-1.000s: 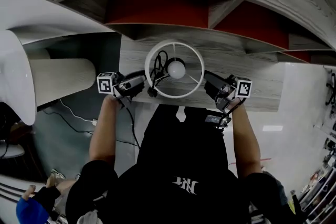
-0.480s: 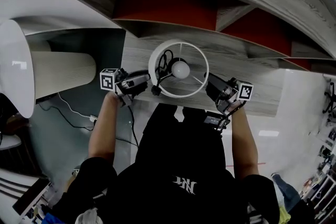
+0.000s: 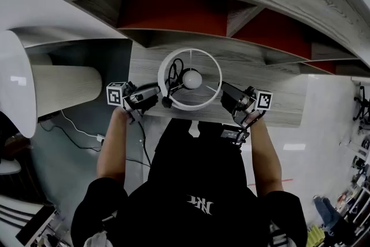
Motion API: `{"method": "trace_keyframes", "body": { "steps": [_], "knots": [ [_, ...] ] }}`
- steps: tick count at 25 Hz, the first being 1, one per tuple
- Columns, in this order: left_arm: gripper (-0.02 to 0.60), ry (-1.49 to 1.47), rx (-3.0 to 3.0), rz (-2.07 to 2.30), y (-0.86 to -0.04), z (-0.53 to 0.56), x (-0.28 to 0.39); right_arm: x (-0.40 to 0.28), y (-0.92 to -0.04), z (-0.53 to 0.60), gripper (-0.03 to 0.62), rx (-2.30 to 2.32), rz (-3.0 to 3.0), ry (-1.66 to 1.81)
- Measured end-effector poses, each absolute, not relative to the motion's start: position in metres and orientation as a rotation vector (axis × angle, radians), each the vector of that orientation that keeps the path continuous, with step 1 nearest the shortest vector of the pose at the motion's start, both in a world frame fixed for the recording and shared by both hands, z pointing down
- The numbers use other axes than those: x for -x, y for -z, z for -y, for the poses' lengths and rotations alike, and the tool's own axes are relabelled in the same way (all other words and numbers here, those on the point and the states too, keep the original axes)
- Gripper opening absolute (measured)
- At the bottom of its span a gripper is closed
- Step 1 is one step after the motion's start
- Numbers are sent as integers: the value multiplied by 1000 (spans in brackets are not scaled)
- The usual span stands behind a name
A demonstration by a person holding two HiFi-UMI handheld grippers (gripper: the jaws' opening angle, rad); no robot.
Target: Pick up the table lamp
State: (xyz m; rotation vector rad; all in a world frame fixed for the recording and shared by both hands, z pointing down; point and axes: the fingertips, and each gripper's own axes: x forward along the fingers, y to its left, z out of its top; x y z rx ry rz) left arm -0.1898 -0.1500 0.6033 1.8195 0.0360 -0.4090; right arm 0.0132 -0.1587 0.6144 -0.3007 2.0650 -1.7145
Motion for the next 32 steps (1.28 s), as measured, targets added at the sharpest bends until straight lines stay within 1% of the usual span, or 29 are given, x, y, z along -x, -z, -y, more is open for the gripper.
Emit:
{"method": "trace_keyframes", "body": {
  "steps": [18,32],
  "knots": [
    [133,338,-1856,-23,-607,145,189,-12,-607,156,101,298,-2162,1681],
    [133,373,-1954,-35,-564,150,193,-8,-573,154,101,268,-2244,1603]
  ]
}}
